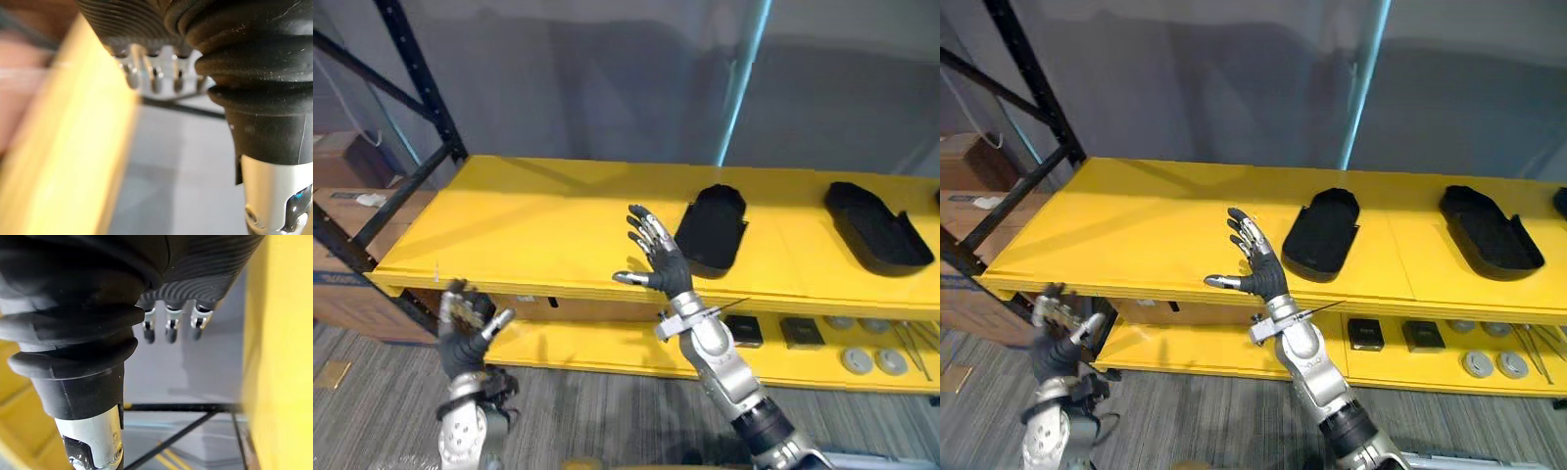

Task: Walk over and take plastic housings, then place them on the shelf

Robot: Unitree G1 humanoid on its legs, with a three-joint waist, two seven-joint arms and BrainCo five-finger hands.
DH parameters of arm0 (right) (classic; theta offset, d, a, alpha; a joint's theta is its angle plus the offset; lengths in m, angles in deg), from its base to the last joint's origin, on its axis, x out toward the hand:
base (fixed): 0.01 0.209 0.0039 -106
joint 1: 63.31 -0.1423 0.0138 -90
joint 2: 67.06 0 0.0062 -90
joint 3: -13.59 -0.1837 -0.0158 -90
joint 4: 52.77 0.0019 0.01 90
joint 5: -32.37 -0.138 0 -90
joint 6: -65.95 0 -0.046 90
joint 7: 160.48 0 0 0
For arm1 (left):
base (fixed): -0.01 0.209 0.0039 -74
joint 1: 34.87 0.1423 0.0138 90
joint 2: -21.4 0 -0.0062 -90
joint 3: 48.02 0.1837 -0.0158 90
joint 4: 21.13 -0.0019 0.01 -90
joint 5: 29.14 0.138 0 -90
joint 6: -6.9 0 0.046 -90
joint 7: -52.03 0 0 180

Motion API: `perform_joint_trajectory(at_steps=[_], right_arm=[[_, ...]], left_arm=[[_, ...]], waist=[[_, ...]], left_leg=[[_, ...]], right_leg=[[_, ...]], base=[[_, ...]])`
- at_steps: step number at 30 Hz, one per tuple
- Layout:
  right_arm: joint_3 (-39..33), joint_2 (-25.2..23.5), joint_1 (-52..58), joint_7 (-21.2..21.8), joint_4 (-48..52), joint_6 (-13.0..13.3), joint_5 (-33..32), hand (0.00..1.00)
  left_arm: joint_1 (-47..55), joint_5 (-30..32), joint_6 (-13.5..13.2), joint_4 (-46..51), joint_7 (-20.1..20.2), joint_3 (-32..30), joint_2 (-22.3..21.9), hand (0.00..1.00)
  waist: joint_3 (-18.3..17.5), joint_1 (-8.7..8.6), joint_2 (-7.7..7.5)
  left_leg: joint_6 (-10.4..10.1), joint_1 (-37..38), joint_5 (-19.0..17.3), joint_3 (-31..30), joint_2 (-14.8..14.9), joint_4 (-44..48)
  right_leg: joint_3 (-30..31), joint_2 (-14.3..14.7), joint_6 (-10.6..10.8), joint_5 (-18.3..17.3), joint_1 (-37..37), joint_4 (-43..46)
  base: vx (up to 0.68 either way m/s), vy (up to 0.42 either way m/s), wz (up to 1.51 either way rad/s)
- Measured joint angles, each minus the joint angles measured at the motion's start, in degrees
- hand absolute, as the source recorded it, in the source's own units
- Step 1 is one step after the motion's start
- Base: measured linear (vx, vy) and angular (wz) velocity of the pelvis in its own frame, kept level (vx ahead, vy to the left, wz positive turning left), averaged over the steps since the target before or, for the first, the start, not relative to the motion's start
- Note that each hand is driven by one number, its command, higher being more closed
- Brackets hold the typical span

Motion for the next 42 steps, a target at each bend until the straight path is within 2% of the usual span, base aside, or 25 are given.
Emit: perform_joint_trajectory(at_steps=[1, 3, 4, 5, 8, 12, 18, 24, 28, 32, 34, 38, 42], right_arm=[[-0.40, -0.73, -1.36, -3.15, -3.70, -0.70, 1.13, 0.00], [-0.36, -1.96, -3.34, -6.31, -7.82, -1.54, 1.75, 0.00], [-0.62, -3.60, -5.30, -10.19, -11.62, -2.32, 3.51, 0.00], [-0.67, -3.88, -5.65, -10.80, -12.40, -2.35, 3.72, 0.00], [-3.15, -5.56, -8.54, -18.02, -17.69, -4.74, 7.36, 0.00], [-6.79, -5.91, -15.16, -23.03, -23.84, -6.29, 11.55, 0.00], [-13.24, -4.44, -25.29, -27.16, -28.15, -6.18, 14.17, 0.00], [-14.28, -1.81, -27.11, -32.85, -28.08, -6.06, 18.71, 0.00], [-14.47, -1.08, -27.14, -34.03, -27.69, -6.81, 21.18, 0.00], [-14.61, 0.24, -27.12, -34.00, -27.73, -7.21, 21.17, 0.00], [-14.71, 1.13, -27.22, -33.63, -27.71, -7.20, 21.80, 0.00], [-14.71, 2.01, -27.58, -31.68, -27.69, -6.40, 22.18, 0.00], [-14.70, 2.67, -27.59, -30.36, -27.75, -5.40, 22.11, 0.00]], left_arm=[[0.32, -2.72, -0.55, -1.06, 3.80, 3.79, -0.04, 0.00], [0.16, -4.16, -0.91, -1.98, 5.78, 6.70, -0.04, 0.00], [-0.24, -5.75, -1.34, -2.37, 6.35, 8.50, -0.01, 0.00], [-0.36, -5.94, -1.58, -2.53, 6.41, 8.77, -0.01, 0.00], [-2.35, -6.52, -2.64, -4.24, 6.51, 9.16, 0.21, 0.00], [-5.62, -10.47, -3.09, -4.83, 6.61, 10.93, 0.85, 0.00], [-9.67, -13.12, -3.16, -8.67, 8.88, 15.81, 2.80, 0.00], [-10.93, -13.13, -5.11, -11.69, 9.88, 20.08, 2.74, 0.00], [-11.20, -13.12, -6.91, -11.76, 8.30, 20.41, 2.52, 0.00], [-11.21, -13.82, -6.95, -11.98, 7.21, 21.35, 2.53, 0.00], [-11.18, -14.81, -6.86, -12.88, 6.85, 22.22, 2.49, 0.00], [-11.08, -14.86, -6.68, -13.38, 6.95, 22.71, 2.50, 0.00], [-11.05, -14.86, -6.64, -13.49, 7.04, 24.20, 2.62, 0.00]], waist=[[0.52, 0.98, 0.40], [1.31, 1.33, 0.93], [2.33, 1.33, 1.25], [2.46, 1.34, 1.25], [3.95, 2.29, 1.28], [7.39, 2.48, 2.14], [12.38, 2.77, 3.91], [14.33, 2.67, 4.34], [14.69, 2.42, 4.31], [14.74, 2.27, 4.27], [15.84, 2.23, 4.04], [16.85, 2.14, 3.33], [16.92, 2.13, 3.23]], left_leg=[[0.00, -0.26, 0.00, -0.40, -0.09, 0.05], [0.00, -0.39, 0.01, -0.94, -0.13, 0.05], [0.00, -0.36, 0.01, -1.36, -0.10, 0.07], [0.00, -0.39, 0.01, -1.40, -0.09, 0.07], [0.00, -0.47, 0.00, -1.39, -0.04, 0.22], [-0.04, -2.83, -0.62, -1.27, -0.11, 3.34], [-0.05, -5.58, -0.61, -0.87, 0.11, 5.35], [-0.06, -6.40, -0.59, -0.08, 0.45, 5.28], [-0.05, -6.22, -0.57, 1.20, 0.61, 5.13], [-0.04, -5.98, -0.57, 1.52, 0.69, 5.18], [-0.04, -5.21, -0.57, 1.84, 0.85, 5.06], [-0.07, -5.27, -0.55, 1.97, 1.03, 4.97], [-0.08, -5.27, -0.54, 2.29, 1.10, 4.95]], right_leg=[[-0.55, -0.10, 0.23, 0.11, -0.02, 0.01], [-1.22, -0.16, 0.27, 0.14, 0.11, 0.01], [-1.47, -0.12, 0.28, 0.16, 0.37, 0.02], [-1.50, -0.11, 0.28, 0.16, 0.37, 0.01], [-1.48, -0.07, 0.26, 0.15, 0.36, 0.02], [-1.53, -0.22, 0.44, 0.31, -0.61, 0.40], [-1.28, -0.36, 0.41, 0.33, -3.66, 2.37], [-0.85, -0.31, 0.11, 0.13, -5.33, 3.27], [0.36, -0.41, -0.01, -0.02, -6.31, 4.22], [0.55, -0.41, -0.04, -0.04, -6.30, 4.43], [0.86, -0.40, -0.22, -0.34, -6.07, 5.16], [0.76, -0.36, -0.45, -0.52, -6.19, 5.56], [0.78, -0.40, -0.47, -0.53, -6.24, 5.55]], base=[[0.02, 0.020, 0.22], [0.02, 0.011, 0.17], [0.02, 0.008, 0.15], [0.02, 0.011, 0.09], [0.00, 0.000, 0.00], [-0.04, 0.043, 0.04], [-0.07, 0.028, -0.01], [-0.03, 0.005, -0.06], [-0.01, 0.019, -0.12], [-0.01, 0.010, -0.05], [-0.04, 0.006, -0.07], [-0.05, -0.006, -0.01], [-0.01, -0.001, 0.00]])
